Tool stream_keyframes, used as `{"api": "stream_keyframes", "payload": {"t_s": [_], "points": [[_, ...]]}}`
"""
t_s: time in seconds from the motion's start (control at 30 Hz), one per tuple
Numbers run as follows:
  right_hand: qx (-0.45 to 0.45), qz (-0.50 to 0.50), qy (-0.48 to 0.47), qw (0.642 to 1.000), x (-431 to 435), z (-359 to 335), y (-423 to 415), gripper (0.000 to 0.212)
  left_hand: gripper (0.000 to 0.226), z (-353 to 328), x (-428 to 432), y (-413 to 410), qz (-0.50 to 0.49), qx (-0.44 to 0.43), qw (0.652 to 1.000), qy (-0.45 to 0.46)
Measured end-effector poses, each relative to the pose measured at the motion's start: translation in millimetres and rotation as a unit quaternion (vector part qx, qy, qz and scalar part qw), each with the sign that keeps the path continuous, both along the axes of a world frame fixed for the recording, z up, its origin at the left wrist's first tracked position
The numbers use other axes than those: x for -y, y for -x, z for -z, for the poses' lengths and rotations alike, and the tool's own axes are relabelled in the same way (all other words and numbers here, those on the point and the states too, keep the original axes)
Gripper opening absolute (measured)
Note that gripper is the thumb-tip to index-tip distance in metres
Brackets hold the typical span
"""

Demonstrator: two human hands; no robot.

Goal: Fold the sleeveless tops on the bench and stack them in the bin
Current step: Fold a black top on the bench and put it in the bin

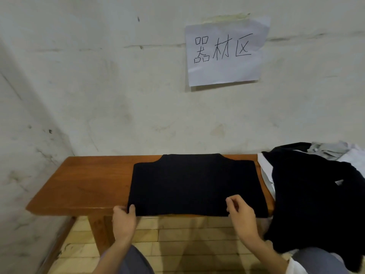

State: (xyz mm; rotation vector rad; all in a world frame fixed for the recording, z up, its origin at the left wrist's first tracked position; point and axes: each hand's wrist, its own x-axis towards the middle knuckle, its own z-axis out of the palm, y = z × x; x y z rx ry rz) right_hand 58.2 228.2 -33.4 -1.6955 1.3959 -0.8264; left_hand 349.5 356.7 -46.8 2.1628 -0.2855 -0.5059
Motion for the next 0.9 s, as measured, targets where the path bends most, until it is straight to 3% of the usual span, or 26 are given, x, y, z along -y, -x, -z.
{"api": "stream_keyframes", "payload": {"t_s": [0.03,0.07,0.13,0.17,0.2,0.27,0.43,0.53,0.7,0.77,0.83,0.9], "points": [[0.034,0.034,-0.043,0.998,-6.1,4.5,-0.6,0.021,0.022,-2.0,-1.3,1.4,-0.028,-0.121,0.991,0.041],[0.068,0.078,-0.098,0.990,-9.8,9.6,-1.0,0.026,0.023,-5.1,-2.2,3.9,-0.060,-0.260,0.960,0.087],[0.165,0.180,-0.245,0.938,-10.6,18.2,-1.7,0.034,0.025,-12.2,-4.1,7.8,-0.117,-0.488,0.844,0.188],[0.216,0.224,-0.312,0.898,-9.4,20.8,-1.0,0.037,0.025,-15.5,-4.4,8.5,-0.139,-0.539,0.801,0.222],[0.257,0.252,-0.361,0.860,-7.0,22.6,0.1,0.037,0.025,-19.3,-3.5,8.6,-0.150,-0.557,0.779,0.248],[0.319,0.273,-0.403,0.813,-1.9,21.7,2.8,0.034,0.026,-27.0,-1.5,7.0,-0.151,-0.549,0.777,0.269],[0.395,0.280,-0.399,0.779,8.2,10.8,5.0,0.029,0.003,-37.6,-2.0,-1.3,-0.179,-0.534,0.779,0.277],[0.435,0.279,-0.425,0.743,14.8,6.8,10.5,0.021,0.013,-40.0,-1.4,-9.0,-0.190,-0.527,0.797,0.228],[0.442,0.297,-0.389,0.752,20.6,7.8,25.3,0.015,0.016,-39.1,-4.4,-17.9,-0.255,-0.506,0.797,0.209],[0.452,0.309,-0.371,0.750,19.3,6.3,27.7,0.023,0.020,-29.7,-7.8,-13.7,-0.254,-0.532,0.772,0.239],[0.461,0.307,-0.360,0.751,17.5,3.8,27.7,0.029,0.032,-21.5,-9.6,-6.8,-0.245,-0.584,0.721,0.282],[0.462,0.301,-0.349,0.757,17.4,3.2,27.1,0.037,0.035,-21.5,-9.9,3.0,-0.223,-0.596,0.713,0.295]]}}
